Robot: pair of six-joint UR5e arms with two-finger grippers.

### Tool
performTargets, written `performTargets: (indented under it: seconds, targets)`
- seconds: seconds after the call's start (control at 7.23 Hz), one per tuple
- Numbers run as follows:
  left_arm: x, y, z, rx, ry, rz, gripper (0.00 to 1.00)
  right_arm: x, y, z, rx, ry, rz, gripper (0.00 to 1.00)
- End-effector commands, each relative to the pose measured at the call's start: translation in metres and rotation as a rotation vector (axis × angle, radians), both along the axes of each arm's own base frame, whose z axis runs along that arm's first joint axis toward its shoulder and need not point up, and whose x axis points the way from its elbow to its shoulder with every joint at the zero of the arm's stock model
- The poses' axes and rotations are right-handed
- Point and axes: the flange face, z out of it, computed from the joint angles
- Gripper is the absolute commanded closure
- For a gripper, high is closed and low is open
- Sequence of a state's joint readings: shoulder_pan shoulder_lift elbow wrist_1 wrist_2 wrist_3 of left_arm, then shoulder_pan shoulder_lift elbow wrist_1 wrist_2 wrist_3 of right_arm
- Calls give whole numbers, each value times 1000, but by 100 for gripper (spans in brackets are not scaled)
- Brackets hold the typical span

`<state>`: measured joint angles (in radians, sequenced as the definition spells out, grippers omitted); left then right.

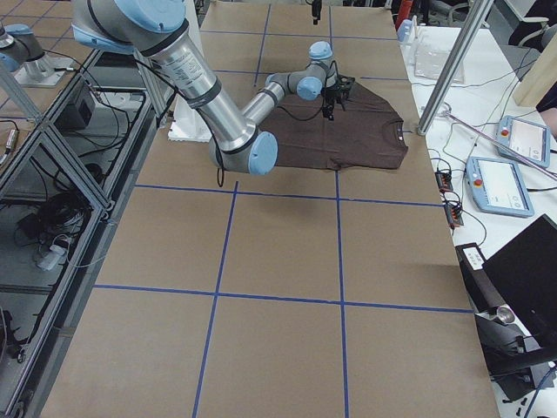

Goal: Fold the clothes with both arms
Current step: 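Grasp the sleeve with the right gripper while the left gripper approaches the other sleeve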

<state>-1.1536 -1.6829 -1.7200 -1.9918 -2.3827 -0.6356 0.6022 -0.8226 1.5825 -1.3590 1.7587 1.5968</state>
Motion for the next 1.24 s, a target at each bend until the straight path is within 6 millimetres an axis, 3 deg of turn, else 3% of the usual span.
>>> performTargets:
  seconds: [0.0,0.14,0.28,0.41,0.69,0.83,0.97,1.11]
  targets:
    - [117,-54,-28,-94,-57,-54,0,89,74,23,17,-45,-32,0]
    - [153,-80,-54,-108,-57,-93,1,109,83,32,19,-48,-26,0]
    - [187,-101,-72,-146,-31,-138,3,116,89,50,6,-27,-28,0]
    - [216,-111,-76,-164,-4,-215,6,115,89,51,4,-25,-28,0]
    - [230,-137,-60,-110,-49,-272,12,115,88,52,10,-22,-32,0]
    - [239,-149,-62,-103,-71,-295,17,114,88,53,10,-21,-36,0]
    - [253,-148,-53,-97,-82,-293,20,112,89,51,11,-22,-39,0]
    - [254,-150,-47,-98,-91,-300,25,111,88,52,12,-21,-40,0]
